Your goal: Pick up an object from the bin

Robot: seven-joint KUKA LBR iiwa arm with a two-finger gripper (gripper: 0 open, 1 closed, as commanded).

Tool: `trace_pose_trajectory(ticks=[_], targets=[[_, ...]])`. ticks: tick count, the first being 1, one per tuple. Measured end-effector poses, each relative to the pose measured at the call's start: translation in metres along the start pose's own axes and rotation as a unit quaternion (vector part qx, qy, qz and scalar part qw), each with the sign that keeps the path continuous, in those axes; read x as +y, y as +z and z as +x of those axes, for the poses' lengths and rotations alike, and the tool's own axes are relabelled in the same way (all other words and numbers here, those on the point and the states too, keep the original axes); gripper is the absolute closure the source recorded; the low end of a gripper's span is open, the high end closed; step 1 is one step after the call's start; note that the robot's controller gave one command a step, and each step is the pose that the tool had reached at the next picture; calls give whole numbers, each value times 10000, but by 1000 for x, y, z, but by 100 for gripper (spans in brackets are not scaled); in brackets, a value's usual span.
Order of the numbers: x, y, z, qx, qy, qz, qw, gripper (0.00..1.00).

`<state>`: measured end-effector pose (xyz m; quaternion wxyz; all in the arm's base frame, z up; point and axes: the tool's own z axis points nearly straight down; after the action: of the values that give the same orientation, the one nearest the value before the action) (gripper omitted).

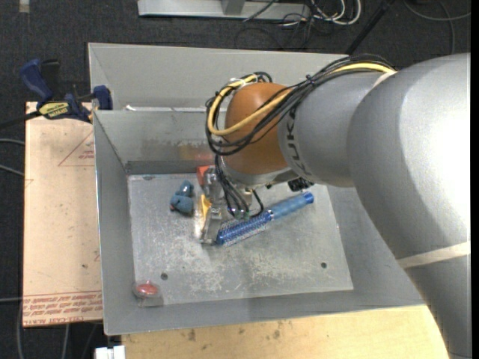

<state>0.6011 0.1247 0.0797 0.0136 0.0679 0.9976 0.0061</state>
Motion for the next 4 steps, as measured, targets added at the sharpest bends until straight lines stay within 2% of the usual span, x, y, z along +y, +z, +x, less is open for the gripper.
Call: trace_pose_trajectory(ticks=[1, 2, 3, 4], targets=[[-1, -2, -1, 11, 14, 10, 10000, 100], [-2, 1, 1, 24, 16, 18, 10000, 0], [-22, 0, 19, 10, 691, 8, 9976, 0], [-46, 1, 13, 29, 670, 22, 9977, 0]])
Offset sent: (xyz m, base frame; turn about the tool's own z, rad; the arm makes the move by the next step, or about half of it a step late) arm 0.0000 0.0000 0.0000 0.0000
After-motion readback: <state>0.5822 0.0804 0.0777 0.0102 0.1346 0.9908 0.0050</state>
